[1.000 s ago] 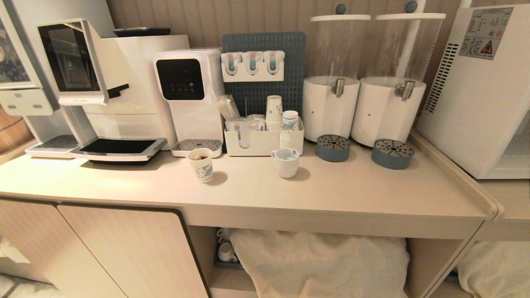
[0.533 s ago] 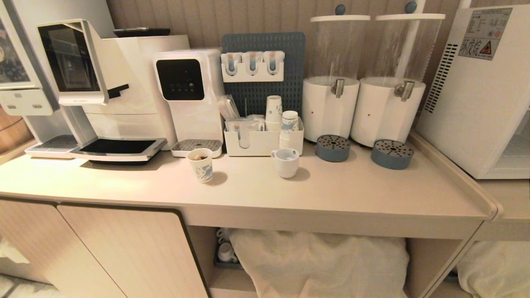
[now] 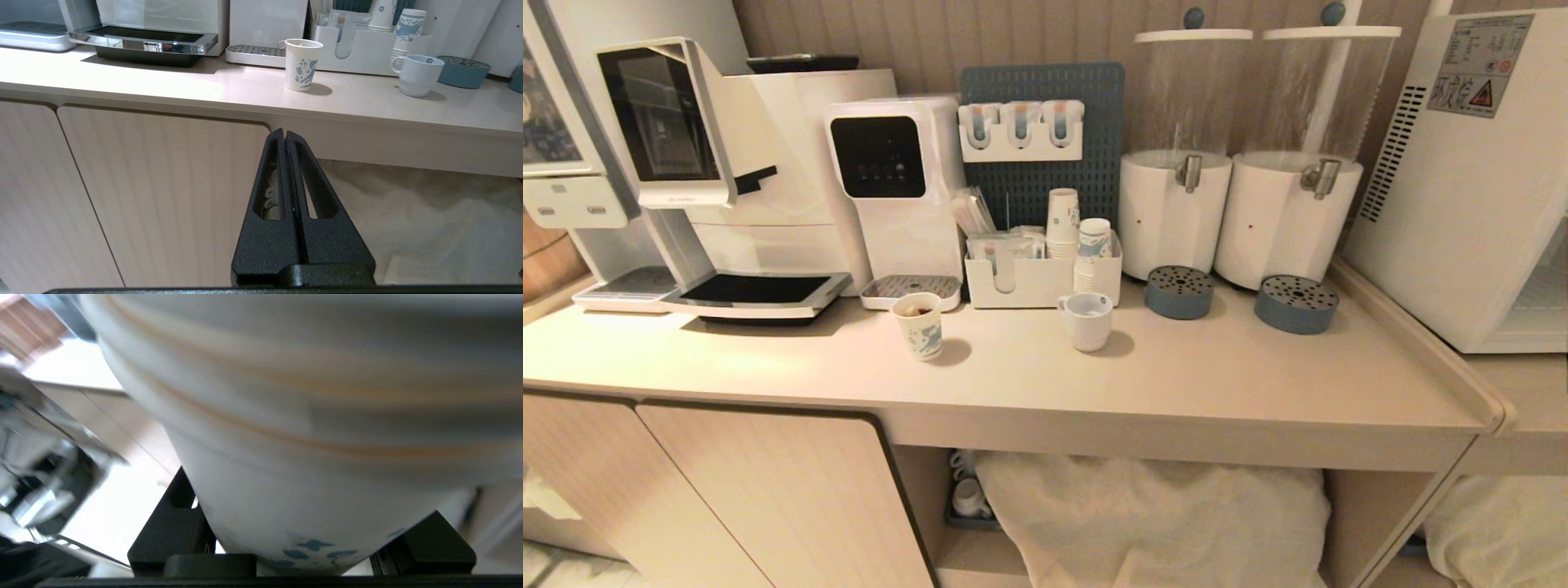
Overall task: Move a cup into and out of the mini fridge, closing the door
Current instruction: Place the paper cup on the table
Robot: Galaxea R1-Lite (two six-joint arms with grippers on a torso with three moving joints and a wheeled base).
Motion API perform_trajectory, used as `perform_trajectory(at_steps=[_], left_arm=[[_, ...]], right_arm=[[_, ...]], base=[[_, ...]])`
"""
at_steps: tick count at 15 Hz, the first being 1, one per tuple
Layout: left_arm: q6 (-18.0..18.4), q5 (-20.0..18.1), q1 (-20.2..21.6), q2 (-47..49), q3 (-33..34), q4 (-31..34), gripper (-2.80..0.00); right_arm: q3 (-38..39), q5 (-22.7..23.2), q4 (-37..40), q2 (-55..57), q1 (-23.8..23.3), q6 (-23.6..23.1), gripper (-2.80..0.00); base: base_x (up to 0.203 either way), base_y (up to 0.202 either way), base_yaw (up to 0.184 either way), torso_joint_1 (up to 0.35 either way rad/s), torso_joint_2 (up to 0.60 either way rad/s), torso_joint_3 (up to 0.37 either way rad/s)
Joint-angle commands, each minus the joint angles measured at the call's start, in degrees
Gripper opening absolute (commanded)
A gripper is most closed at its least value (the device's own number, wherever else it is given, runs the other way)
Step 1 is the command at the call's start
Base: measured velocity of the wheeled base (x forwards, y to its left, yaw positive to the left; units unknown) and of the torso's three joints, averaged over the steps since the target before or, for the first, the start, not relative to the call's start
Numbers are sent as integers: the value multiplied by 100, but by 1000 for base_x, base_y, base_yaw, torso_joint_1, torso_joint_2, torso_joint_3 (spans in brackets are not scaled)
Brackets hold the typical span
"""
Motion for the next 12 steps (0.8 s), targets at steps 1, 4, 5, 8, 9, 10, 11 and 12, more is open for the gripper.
perform_trajectory(at_steps=[1,4,5,8,9,10,11,12], left_arm=[[-6,-2,2,-19,229,-6,-280],[-23,-2,2,-19,229,-6,-280],[-23,-2,2,-19,229,-6,-280],[-23,-2,2,-19,229,-5,-280],[-32,-2,2,-19,229,-6,-280],[-41,-2,2,-19,229,-6,-280],[-41,-2,2,-19,229,-6,-280],[-41,-2,2,-19,229,-6,-280]], right_arm=[[42,44,-79,718,-53,-8,-280],[212,1240,-612,1316,-1155,-132,-280],[298,1918,-788,1539,-1883,-296,-280],[760,4272,-1698,2788,-3665,-1495,-280],[942,4719,-2175,3379,-3845,-2004,-280],[1094,4995,-2681,3910,-3927,-2369,-280],[1239,5195,-3383,4501,-3932,-2659,-280],[1328,5205,-4007,4964,-3854,-2797,-280]], base=[[0,0,0,0,0,0],[0,0,0,0,0,0],[0,0,0,0,0,0],[0,0,0,0,0,0],[0,0,0,0,0,0],[0,0,0,0,0,0],[0,0,0,0,0,0],[0,0,0,0,0,0]])
